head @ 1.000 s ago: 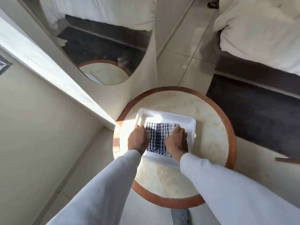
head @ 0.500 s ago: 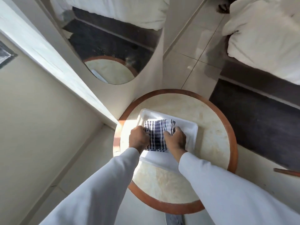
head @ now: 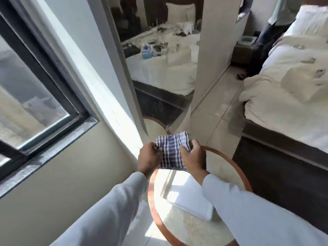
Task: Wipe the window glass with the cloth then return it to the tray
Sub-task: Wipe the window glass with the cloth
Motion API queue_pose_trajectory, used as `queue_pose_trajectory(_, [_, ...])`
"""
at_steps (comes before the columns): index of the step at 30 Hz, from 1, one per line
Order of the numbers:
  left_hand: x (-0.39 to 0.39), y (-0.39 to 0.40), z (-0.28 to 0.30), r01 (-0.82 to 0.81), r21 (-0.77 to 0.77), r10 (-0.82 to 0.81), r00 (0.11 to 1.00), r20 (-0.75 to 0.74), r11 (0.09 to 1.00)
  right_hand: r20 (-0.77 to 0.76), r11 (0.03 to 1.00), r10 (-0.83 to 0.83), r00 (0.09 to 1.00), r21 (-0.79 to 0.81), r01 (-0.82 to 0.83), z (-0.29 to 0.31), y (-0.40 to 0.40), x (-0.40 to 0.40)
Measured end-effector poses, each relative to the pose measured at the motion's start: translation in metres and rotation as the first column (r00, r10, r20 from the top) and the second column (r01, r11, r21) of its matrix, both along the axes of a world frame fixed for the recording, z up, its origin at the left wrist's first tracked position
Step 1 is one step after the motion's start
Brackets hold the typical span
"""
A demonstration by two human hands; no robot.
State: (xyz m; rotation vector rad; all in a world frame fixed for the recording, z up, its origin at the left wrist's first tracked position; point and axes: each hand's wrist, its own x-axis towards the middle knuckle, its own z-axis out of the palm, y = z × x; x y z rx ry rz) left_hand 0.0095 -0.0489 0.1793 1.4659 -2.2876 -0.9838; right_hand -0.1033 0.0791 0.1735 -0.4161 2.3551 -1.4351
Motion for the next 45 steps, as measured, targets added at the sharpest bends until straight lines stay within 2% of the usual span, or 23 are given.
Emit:
queue_pose_trajectory(5, [0.056, -0.006, 0.138, -0.06, -0.066, 0.048, 0.984, -0.172, 0.996, 0.008, 0.981, 0.063, 0.998, -0.185, -0.061, 0.138, -0.006, 0.04])
queue_pose_trajectory(9, [0.117, -0.021, 0.248, -0.109, -0.095, 0.074, 0.948, -0.309, 0.989, 0.089, 0.903, 0.164, 0.982, -0.414, -0.113, 0.245, -0.027, 0.085])
queue_pose_trajectory(14, [0.195, -0.049, 0.384, -0.123, 0.036, 0.121, 0.797, -0.592, 0.992, 0.199, 0.783, 0.35, 0.915, -0.599, -0.169, 0.368, -0.074, 0.138])
queue_pose_trajectory(16, [0.226, -0.055, 0.429, -0.125, 0.049, 0.124, 0.725, -0.678, 0.991, 0.257, 0.693, 0.547, 0.797, -0.673, -0.258, 0.412, -0.091, 0.155])
queue_pose_trajectory(18, [0.256, -0.06, 0.467, -0.14, 0.025, 0.114, 0.674, -0.73, 0.99, 0.308, 0.56, 0.772, 0.555, -0.742, -0.368, 0.45, -0.106, 0.171])
queue_pose_trajectory(20, [0.283, -0.069, 0.498, -0.192, -0.02, 0.113, 0.653, -0.749, 0.981, 0.285, 0.429, 0.892, 0.352, -0.78, -0.456, 0.478, -0.129, 0.191])
queue_pose_trajectory(22, [0.312, -0.083, 0.522, -0.262, -0.058, 0.128, 0.637, -0.76, 0.963, 0.272, 0.341, 0.939, 0.209, -0.806, -0.483, 0.499, -0.156, 0.219])
queue_pose_trajectory(25, [0.365, -0.109, 0.546, -0.357, -0.095, 0.151, 0.601, -0.785, 0.929, 0.244, 0.269, 0.963, 0.114, -0.847, -0.458, 0.523, -0.197, 0.271])
queue_pose_trajectory(28, [0.428, -0.146, 0.564, -0.417, -0.202, 0.15, 0.67, -0.727, 0.886, 0.217, 0.236, 0.972, 0.092, -0.885, -0.401, 0.539, -0.239, 0.327])
queue_pose_trajectory(29, [0.451, -0.16, 0.569, -0.464, -0.298, 0.156, 0.717, -0.679, 0.834, 0.205, 0.231, 0.973, 0.107, -0.894, -0.383, 0.542, -0.254, 0.345])
queue_pose_trajectory(30, [0.475, -0.178, 0.575, -0.533, -0.439, 0.192, 0.766, -0.613, 0.723, 0.192, 0.227, 0.973, 0.129, -0.901, -0.37, 0.544, -0.269, 0.364])
queue_pose_trajectory(31, [0.499, -0.197, 0.579, -0.59, -0.594, 0.26, 0.794, -0.549, 0.548, 0.177, 0.229, 0.969, 0.171, -0.904, -0.361, 0.545, -0.287, 0.382])
queue_pose_trajectory(33, [0.548, -0.235, 0.589, -0.572, -0.81, 0.423, 0.771, -0.475, 0.132, 0.102, 0.222, 0.938, 0.333, -0.912, -0.346, 0.544, -0.319, 0.42])
queue_pose_trajectory(34, [0.572, -0.254, 0.594, -0.509, -0.86, 0.497, 0.738, -0.456, -0.033, 0.042, 0.218, 0.895, 0.444, -0.91, -0.352, 0.542, -0.336, 0.439])
queue_pose_trajectory(35, [0.593, -0.272, 0.599, -0.439, -0.887, 0.552, 0.707, -0.441, -0.146, -0.027, 0.226, 0.828, 0.561, -0.898, -0.377, 0.539, -0.352, 0.457])
queue_pose_trajectory(36, [0.612, -0.291, 0.605, -0.378, -0.902, 0.585, 0.69, -0.426, -0.211, -0.121, 0.228, 0.745, 0.656, -0.878, -0.421, 0.537, -0.368, 0.475])
queue_pose_trajectory(37, [0.628, -0.309, 0.61, -0.331, -0.913, 0.598, 0.691, -0.407, -0.239, -0.248, 0.239, 0.645, 0.723, -0.832, -0.5, 0.533, -0.386, 0.491])
queue_pose_trajectory(38, [0.639, -0.326, 0.613, -0.299, -0.924, 0.595, 0.707, -0.382, -0.238, -0.403, 0.251, 0.532, 0.745, -0.765, -0.593, 0.524, -0.404, 0.504])
queue_pose_trajectory(39, [0.647, -0.342, 0.614, -0.283, -0.933, 0.588, 0.724, -0.36, -0.223, -0.572, 0.263, 0.402, 0.715, -0.676, -0.688, 0.517, -0.426, 0.516])
queue_pose_trajectory(40, [0.652, -0.354, 0.613, -0.277, -0.938, 0.584, 0.734, -0.348, -0.21, -0.726, 0.278, 0.259, 0.637, -0.576, -0.769, 0.508, -0.448, 0.527])
queue_pose_trajectory(41, [0.654, -0.364, 0.611, -0.274, -0.938, 0.59, 0.729, -0.347, -0.213, -0.842, 0.294, 0.149, 0.519, -0.463, -0.836, 0.499, -0.465, 0.539])
queue_pose_trajectory(42, [0.656, -0.371, 0.608, -0.265, -0.935, 0.605, 0.714, -0.353, -0.233, -0.914, 0.308, 0.095, 0.394, -0.35, -0.885, 0.489, -0.481, 0.55])
queue_pose_trajectory(45, [0.659, -0.384, 0.602, -0.221, -0.929, 0.627, 0.688, -0.364, -0.297, -0.988, 0.437, 0.141, 0.069, -0.001, -0.899, 0.464, -0.511, 0.576])
